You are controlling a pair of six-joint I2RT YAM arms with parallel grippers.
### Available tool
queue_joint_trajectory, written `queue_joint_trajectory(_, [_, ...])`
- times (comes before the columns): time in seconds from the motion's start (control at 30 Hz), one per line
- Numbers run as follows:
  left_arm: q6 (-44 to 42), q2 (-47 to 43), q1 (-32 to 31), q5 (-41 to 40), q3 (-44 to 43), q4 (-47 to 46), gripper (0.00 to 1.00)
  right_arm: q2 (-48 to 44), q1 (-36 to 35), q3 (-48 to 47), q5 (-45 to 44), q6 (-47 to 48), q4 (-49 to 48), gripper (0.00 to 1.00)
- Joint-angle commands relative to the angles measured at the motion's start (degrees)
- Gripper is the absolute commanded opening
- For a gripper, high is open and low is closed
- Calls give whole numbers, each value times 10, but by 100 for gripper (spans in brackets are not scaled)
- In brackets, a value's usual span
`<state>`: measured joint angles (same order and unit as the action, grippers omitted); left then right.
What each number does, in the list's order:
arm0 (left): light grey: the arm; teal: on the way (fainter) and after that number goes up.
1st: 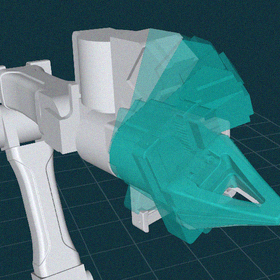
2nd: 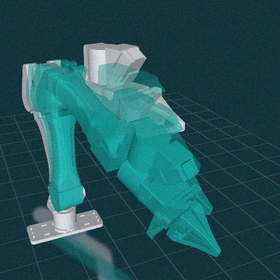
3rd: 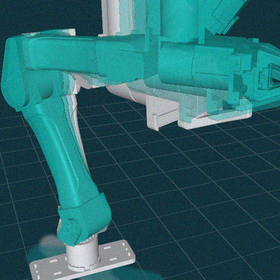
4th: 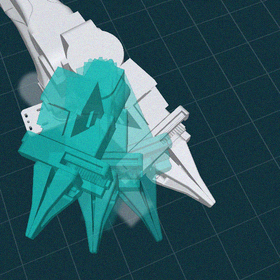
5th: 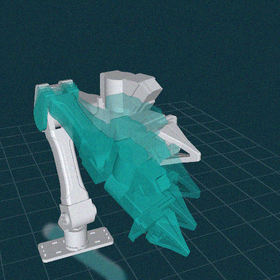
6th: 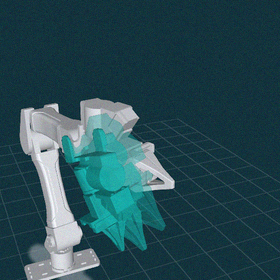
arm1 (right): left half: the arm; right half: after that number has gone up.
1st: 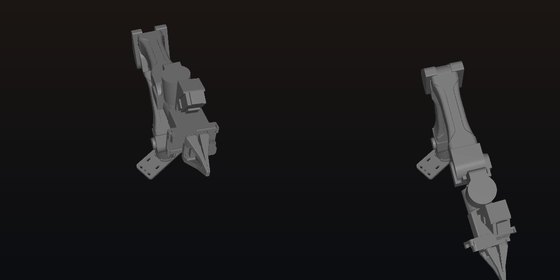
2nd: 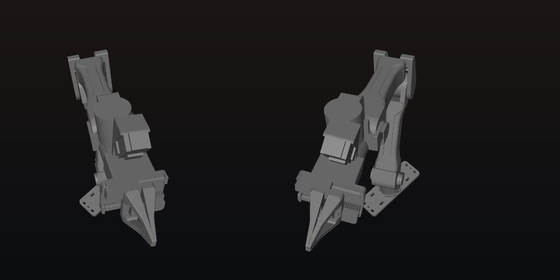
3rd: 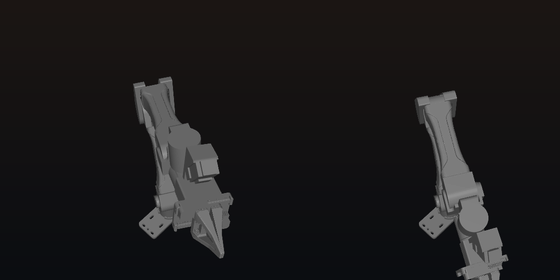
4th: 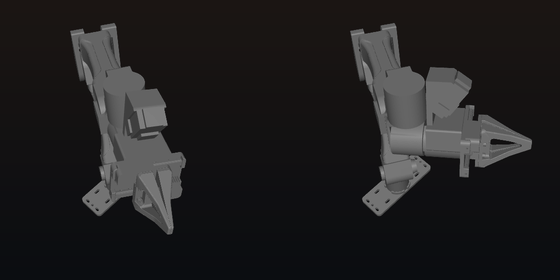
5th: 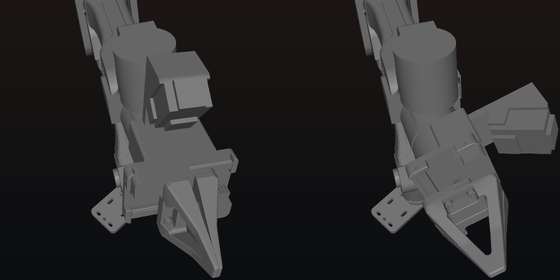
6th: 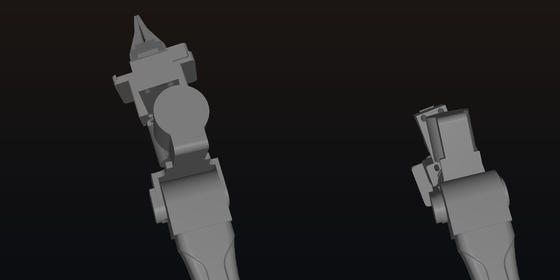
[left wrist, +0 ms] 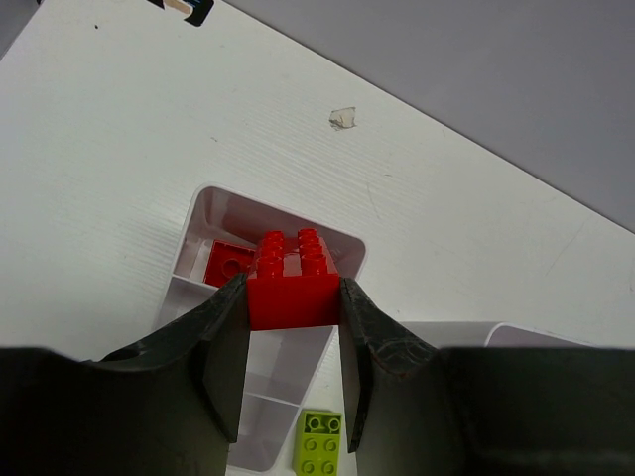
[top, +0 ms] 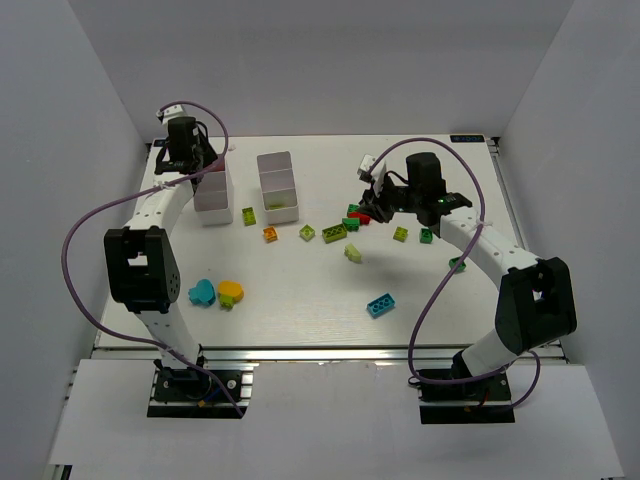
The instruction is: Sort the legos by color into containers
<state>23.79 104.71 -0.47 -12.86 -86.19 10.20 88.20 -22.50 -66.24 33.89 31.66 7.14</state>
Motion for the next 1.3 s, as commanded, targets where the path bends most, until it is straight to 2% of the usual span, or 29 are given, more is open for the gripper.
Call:
queue_joint_trajectory(0.0, [-1, -6, 4, 6, 4, 3, 12, -7, 4, -22, 12, -5, -7, 30])
queue_joint_trajectory(0.23, [-1, -7, 4, 5, 19, 4, 13, -8, 4, -18, 12, -6, -9, 31])
queue_joint_trajectory(0.4, [0, -7, 4, 2, 20, 5, 18, -9, 5, -18, 12, -6, -9, 32])
queue_joint_trajectory(0.43, [-1, -6, 4, 2, 17, 6, 21, -10, 6, -17, 13, -6, -9, 32])
queue_joint_trajectory(0.57, [-1, -1, 4, -6, 7, 10, 41, -9, 6, -18, 13, -6, -10, 33])
queue_joint_trajectory(0.6, [-1, 1, 4, -9, 4, 11, 51, -10, 7, -17, 13, -6, -10, 33])
queue_joint_trajectory(0.77, [0, 10, 4, -15, -13, 16, 65, -11, 8, -17, 12, -5, -10, 34])
queue_joint_trajectory(0.83, [-1, 12, 4, -15, -16, 17, 66, -13, 8, -17, 12, -5, -10, 34])
queue_joint_trajectory(0.93, [1, 8, 4, -17, -21, 18, 67, -13, 8, -17, 12, -5, -10, 35])
queue_joint_trajectory(1.03, [7, -20, 4, -7, -14, 17, 61, -12, 10, -19, 14, -4, -8, 37])
queue_joint_trajectory(1.07, [16, -47, 4, 8, 5, 11, 49, -9, 10, -22, 18, 1, -2, 43])
queue_joint_trajectory(1.13, [28, -64, 4, 21, 39, -5, 35, -5, 10, -27, 23, 3, 5, 46])
queue_joint_trajectory(1.17, [34, -99, 4, 57, 60, -16, 28, -2, 11, -28, 27, 13, 9, 55])
queue_joint_trajectory(1.2, [40, -117, 4, 76, 81, -25, 21, 4, 11, -35, 30, 21, 22, 60])
queue_joint_trajectory(1.27, [61, -151, 4, 114, 145, -47, 22, 11, 11, -44, 43, 48, 36, 72])
